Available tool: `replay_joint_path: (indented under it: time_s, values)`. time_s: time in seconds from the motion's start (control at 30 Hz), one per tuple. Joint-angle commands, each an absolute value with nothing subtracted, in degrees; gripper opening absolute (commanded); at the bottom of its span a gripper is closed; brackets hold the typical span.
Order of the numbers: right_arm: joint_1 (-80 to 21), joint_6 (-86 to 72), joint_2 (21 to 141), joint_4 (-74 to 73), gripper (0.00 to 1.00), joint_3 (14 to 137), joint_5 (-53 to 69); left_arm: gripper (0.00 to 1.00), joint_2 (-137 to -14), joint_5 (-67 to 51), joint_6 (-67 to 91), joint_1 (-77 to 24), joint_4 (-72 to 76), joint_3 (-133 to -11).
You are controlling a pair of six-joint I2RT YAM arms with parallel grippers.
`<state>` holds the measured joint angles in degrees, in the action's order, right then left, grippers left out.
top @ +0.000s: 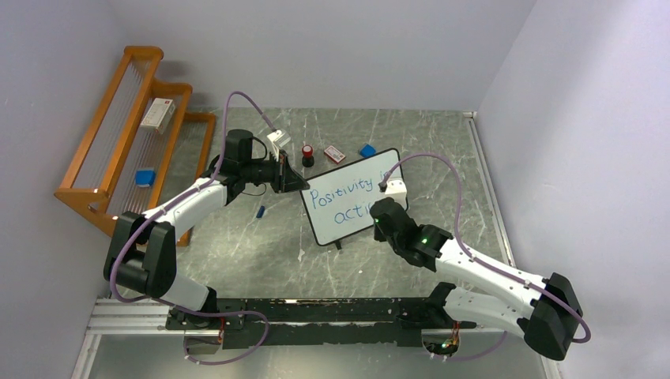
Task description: Write a sentence on the whiteboard
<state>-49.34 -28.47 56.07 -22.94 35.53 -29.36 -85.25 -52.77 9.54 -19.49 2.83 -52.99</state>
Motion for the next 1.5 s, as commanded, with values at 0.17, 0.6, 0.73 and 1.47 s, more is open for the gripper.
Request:
replay_joint_path:
  time_s: [0.17, 0.6, 0.73, 1.47]
  values:
    - [-48.4, -30.4, 56.2, -24.7, 0.0, 35.2, -31.5, 0.05, -87.0, -48.1, 5.9, -19.5, -2.3, -53.0]
    - [-48.0, -29.6, 55.0, -21.5, 0.0, 34.9, -34.1, 0.05, -87.2, -48.3, 5.8, -19.5, -2.3, -53.0]
    - [-47.9, -28.9, 55.0, -20.2, 0.0, 35.1, -34.3, 0.05, -87.2, -48.4, 5.8, -19.5, -2.2, -53.0]
    - [-47.7, -25.9, 55.0, -16.6, 0.0, 36.8, -32.0, 0.05, -87.3, -48.4, 5.7, -19.5, -2.5, -53.1]
